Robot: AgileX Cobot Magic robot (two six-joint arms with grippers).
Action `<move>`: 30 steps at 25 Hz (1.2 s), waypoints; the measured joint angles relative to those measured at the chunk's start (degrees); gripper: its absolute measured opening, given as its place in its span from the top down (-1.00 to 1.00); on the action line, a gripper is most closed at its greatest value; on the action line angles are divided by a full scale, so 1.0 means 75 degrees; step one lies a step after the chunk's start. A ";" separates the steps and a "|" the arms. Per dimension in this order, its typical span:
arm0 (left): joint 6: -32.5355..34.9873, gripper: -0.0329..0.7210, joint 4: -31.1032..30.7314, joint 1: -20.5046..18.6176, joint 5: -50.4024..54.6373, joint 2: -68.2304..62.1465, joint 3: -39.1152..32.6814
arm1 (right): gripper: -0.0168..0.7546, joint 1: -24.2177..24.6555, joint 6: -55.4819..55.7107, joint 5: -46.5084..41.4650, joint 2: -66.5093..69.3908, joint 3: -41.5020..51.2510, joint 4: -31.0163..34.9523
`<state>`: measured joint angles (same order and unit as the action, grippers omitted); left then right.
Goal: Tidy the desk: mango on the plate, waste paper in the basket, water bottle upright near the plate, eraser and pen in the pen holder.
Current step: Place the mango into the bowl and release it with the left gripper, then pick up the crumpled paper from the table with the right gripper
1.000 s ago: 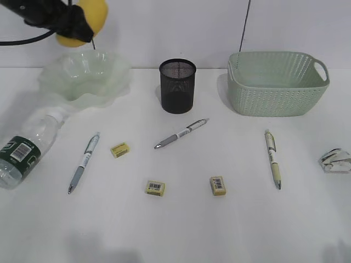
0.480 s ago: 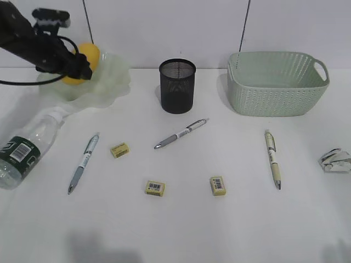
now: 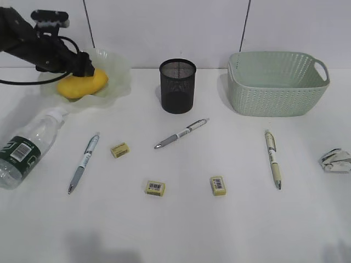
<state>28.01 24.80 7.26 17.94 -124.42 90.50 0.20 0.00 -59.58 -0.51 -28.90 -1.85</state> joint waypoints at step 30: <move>-0.2820 -0.42 -0.2433 0.0000 0.5085 0.6993 -0.3007 | -0.33 -0.0009 0.1385 0.1519 0.3175 -0.0168 -0.0854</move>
<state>6.86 6.56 7.26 56.08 -71.97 67.95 0.13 10.39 -48.19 23.30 -30.16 -8.26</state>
